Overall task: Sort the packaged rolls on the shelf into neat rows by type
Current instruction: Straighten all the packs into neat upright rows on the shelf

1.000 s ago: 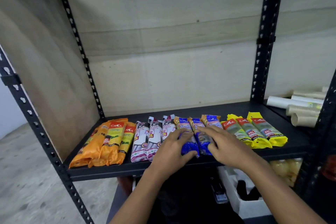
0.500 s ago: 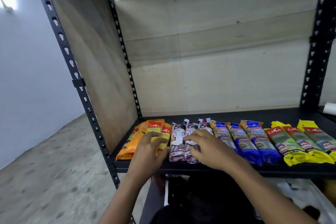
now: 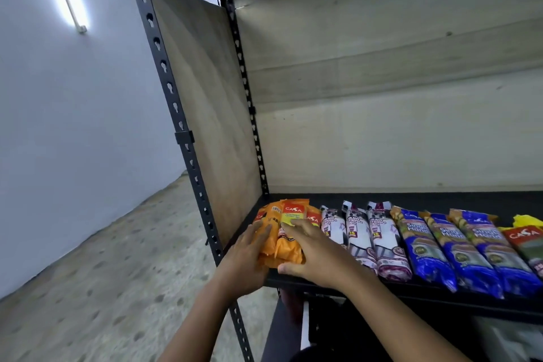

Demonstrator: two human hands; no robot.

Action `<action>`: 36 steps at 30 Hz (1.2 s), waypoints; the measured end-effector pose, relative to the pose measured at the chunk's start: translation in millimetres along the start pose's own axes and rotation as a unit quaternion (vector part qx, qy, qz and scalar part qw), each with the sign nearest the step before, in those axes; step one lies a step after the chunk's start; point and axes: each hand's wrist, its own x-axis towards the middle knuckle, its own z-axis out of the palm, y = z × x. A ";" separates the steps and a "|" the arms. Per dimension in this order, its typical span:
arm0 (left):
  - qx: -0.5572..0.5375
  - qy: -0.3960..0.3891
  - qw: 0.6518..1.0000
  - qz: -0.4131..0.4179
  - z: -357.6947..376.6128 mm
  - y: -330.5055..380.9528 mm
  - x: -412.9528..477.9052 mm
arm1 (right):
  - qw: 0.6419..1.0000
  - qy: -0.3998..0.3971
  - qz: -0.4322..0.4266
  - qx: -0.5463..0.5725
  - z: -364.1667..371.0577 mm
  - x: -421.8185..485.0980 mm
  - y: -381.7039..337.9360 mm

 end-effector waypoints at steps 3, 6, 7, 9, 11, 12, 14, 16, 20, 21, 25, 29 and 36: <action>-0.012 -0.005 1.000 0.002 5.0 -9.9 5.2 | 0.999 0.013 0.000 -0.037 10.7 11.3 -0.7; 0.002 0.019 1.000 0.012 5.4 -14.3 10.9 | 0.999 0.019 0.004 -0.049 15.1 18.2 1.5; 0.002 0.027 1.000 0.016 5.3 -15.3 12.7 | 0.999 0.021 0.005 -0.045 15.5 19.6 2.3; -0.005 0.047 0.998 0.030 5.6 -18.2 14.6 | 0.999 0.030 0.005 -0.034 15.5 21.6 3.3; -0.016 0.067 0.997 0.039 5.9 -21.1 14.9 | 0.999 0.044 -0.002 -0.024 15.9 22.4 2.3; -0.021 0.077 0.996 0.043 6.1 -21.9 15.0 | 0.998 0.053 -0.003 -0.018 15.9 22.2 1.7; -0.026 0.099 0.994 0.049 5.5 -21.4 15.9 | 0.997 0.073 -0.006 -0.004 15.4 20.4 1.0; -0.039 0.135 0.989 0.055 3.8 -18.6 17.1 | 0.995 0.094 -0.016 0.006 12.5 17.3 1.2; -0.077 0.218 0.971 0.059 -2.3 -1.8 18.6 | 0.989 0.144 -0.037 0.017 -3.4 7.2 4.9; -0.086 0.228 0.968 0.068 -3.5 5.6 19.2 | 0.987 0.155 -0.040 0.016 -8.7 4.0 6.9; -0.104 0.249 0.958 0.100 0.1 42.5 22.5 | 0.982 0.184 -0.037 -0.001 -35.0 -15.5 20.6; -0.109 0.254 0.954 0.116 16.4 77.9 23.1 | 0.983 0.184 -0.004 -0.026 -58.4 -41.2 38.1; -0.142 0.245 0.950 0.130 53.0 126.2 24.2 | 0.981 0.174 0.043 -0.072 -76.0 -75.6 66.7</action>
